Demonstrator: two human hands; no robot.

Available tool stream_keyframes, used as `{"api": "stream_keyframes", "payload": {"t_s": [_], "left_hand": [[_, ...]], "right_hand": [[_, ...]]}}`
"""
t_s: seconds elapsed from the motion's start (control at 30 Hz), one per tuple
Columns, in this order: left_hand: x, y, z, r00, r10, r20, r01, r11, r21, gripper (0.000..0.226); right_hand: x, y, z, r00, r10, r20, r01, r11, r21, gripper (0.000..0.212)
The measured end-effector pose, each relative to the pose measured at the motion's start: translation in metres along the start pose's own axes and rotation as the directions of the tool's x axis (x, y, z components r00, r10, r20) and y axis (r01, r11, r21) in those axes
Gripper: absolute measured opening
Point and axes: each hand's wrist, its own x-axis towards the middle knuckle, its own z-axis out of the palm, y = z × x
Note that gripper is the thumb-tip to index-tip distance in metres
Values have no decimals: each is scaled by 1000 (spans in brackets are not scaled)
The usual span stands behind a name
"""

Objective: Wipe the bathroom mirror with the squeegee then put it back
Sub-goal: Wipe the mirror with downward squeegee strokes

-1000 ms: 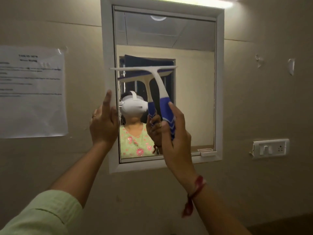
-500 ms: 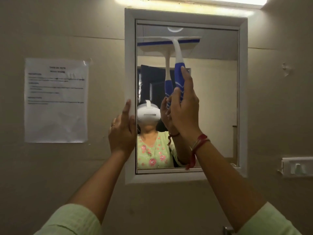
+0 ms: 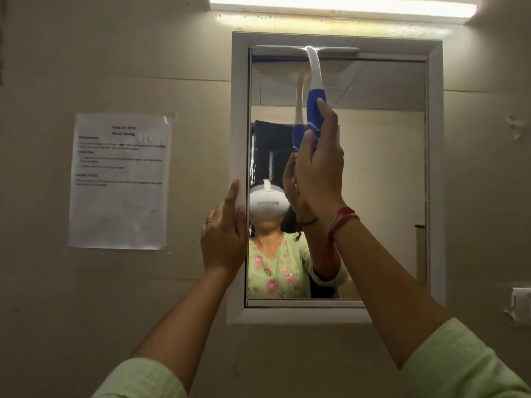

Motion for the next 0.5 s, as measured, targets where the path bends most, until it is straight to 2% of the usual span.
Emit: {"api": "stream_keyframes", "payload": {"t_s": [0.5], "left_hand": [[0, 0, 0, 1000, -7, -6, 7, 1000, 6, 47]], "right_hand": [[-10, 3, 5, 999, -33, -23, 27, 975, -220, 42]]}}
